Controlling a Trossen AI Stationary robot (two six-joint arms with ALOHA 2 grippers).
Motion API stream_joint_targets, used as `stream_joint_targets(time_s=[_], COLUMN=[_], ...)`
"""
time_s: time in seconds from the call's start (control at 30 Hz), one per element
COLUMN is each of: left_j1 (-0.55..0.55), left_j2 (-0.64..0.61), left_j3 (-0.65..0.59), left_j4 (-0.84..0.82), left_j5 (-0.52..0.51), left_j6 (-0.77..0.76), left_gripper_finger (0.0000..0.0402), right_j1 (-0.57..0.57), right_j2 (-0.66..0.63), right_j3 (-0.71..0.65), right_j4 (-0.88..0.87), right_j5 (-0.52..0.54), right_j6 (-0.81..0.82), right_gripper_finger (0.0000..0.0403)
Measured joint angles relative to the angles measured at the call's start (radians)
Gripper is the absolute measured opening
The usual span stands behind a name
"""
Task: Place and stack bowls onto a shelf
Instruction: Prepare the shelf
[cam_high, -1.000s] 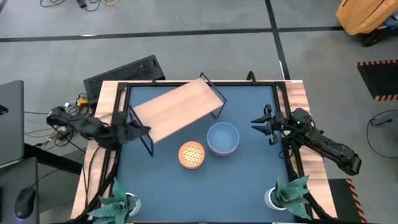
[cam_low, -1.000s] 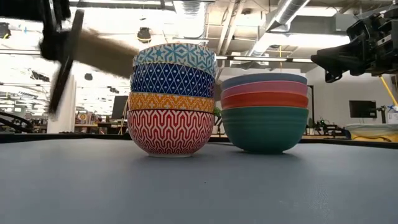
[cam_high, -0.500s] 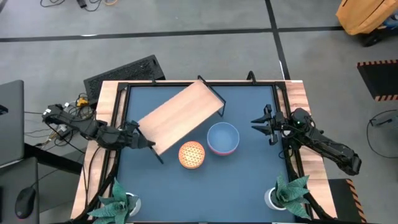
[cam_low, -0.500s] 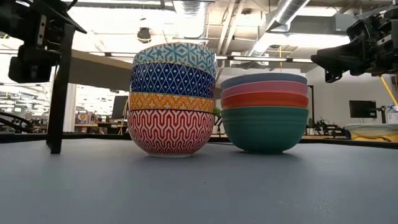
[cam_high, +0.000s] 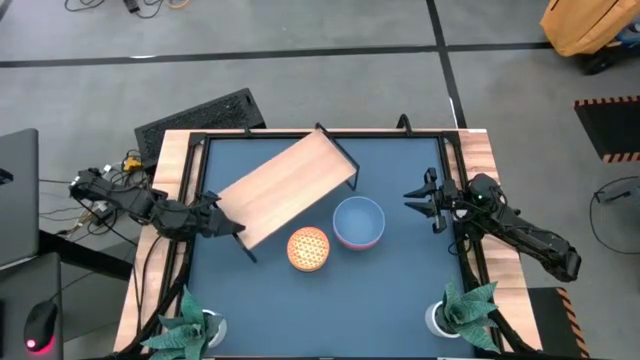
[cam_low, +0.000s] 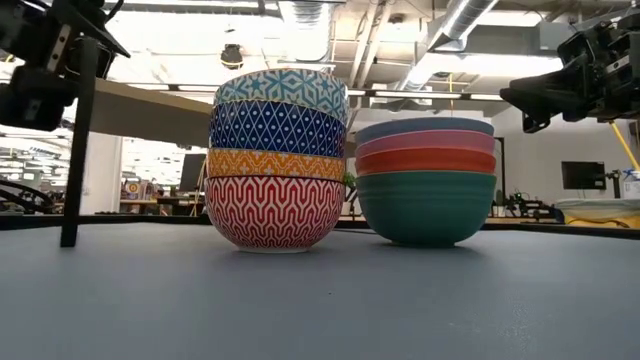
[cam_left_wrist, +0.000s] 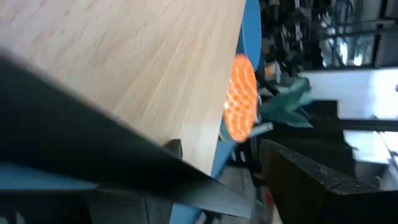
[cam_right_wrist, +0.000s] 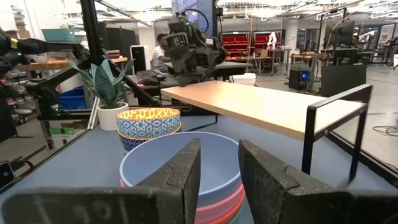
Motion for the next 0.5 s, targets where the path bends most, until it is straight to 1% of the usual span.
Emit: stream_joint_targets(time_s=[0.13,0.23,0.3,0.43,0.47,0.5], left_j1=[-0.002,-0.002,-0.001,0.031,0.04,0.043], left_j2=[-0.023,-0.034,-0.035,-0.026,-0.026,-0.03], left_j3=[0.002,0.002,0.003,0.005,0.003,0.003], left_j4=[-0.01,-0.026,-0.047,-0.092,-0.09,-0.082], left_j5=[0.064,0.059,0.006,-0.197,-0.199,-0.166], left_j6=[-0.025,-0.02,-0.024,-0.091,-0.092,-0.081], left_gripper_finger=[0.0215,0.0215,0.0215,0.0215,0.0215,0.0215], right_j1=[0.0,0.0,0.0,0.0,0.0,0.0], right_j2=[0.0,0.0,0.0,0.0,0.0,0.0], right_j3=[0.0,0.0,0.0,0.0,0.0,0.0], right_j4=[0.0,0.0,0.0,0.0,0.0,0.0], right_j5=[0.0,0.0,0.0,0.017,0.021,0.021], right_j6=[0.0,0.0,0.0,0.0,0.0,0.0], right_gripper_finger=[0.0134,0.0134,0.0134,0.0134,0.0134,0.0134])
